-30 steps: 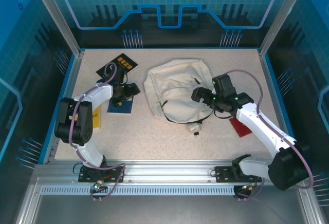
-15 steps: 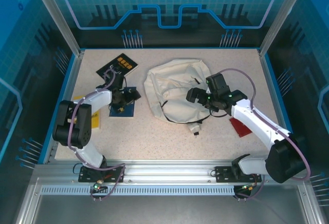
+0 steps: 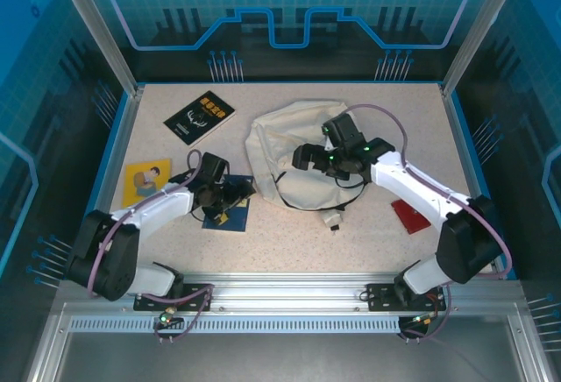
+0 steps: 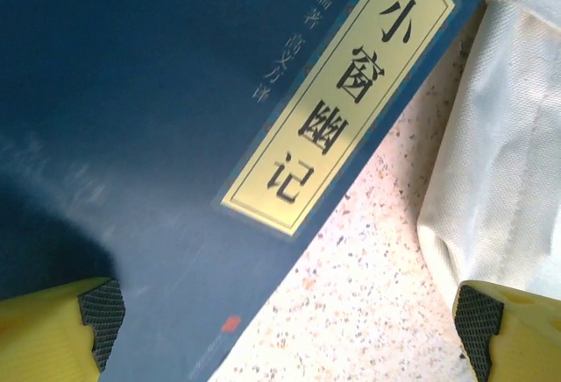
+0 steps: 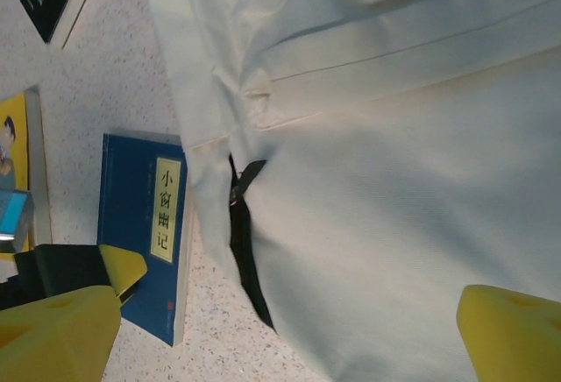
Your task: Pack the student bag
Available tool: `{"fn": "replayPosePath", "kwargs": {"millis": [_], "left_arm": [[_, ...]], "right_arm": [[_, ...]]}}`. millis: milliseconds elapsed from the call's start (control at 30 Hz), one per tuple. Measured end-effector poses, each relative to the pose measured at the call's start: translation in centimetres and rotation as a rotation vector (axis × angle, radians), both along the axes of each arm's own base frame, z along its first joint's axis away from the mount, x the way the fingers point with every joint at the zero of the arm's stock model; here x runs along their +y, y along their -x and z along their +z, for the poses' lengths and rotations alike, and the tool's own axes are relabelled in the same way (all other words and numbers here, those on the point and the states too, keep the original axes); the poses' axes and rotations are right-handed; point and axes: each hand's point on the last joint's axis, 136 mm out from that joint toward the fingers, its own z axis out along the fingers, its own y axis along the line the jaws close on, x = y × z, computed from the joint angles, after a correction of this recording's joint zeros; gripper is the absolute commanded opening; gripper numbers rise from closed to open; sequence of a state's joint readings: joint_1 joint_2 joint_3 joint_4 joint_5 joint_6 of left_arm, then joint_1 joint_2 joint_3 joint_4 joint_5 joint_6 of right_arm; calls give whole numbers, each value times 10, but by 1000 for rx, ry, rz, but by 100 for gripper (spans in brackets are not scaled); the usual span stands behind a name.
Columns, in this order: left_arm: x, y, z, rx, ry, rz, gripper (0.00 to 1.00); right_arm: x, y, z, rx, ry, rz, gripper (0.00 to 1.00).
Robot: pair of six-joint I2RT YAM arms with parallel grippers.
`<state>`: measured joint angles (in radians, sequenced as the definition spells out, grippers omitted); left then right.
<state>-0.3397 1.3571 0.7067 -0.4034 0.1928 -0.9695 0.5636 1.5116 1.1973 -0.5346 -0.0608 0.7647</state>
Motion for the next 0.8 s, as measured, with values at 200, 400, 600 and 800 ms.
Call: {"fn": "replayPosePath", "kwargs": {"millis": [200,400,600,800], "left_arm": [[29,-29,44,-91,-13,69,99],[92,-48,54,-130,-90,181,99],[117,-47,50,-128,-137,206,99],[118,-35,32,-98,-155,168,99]], "right_arm": [[62,11,-7,14,33,160,89],[140,31,-26,21,93,334,74],[184,29,-69,63,173,399,68],[183,22,-110,122,266,409,60]]}}
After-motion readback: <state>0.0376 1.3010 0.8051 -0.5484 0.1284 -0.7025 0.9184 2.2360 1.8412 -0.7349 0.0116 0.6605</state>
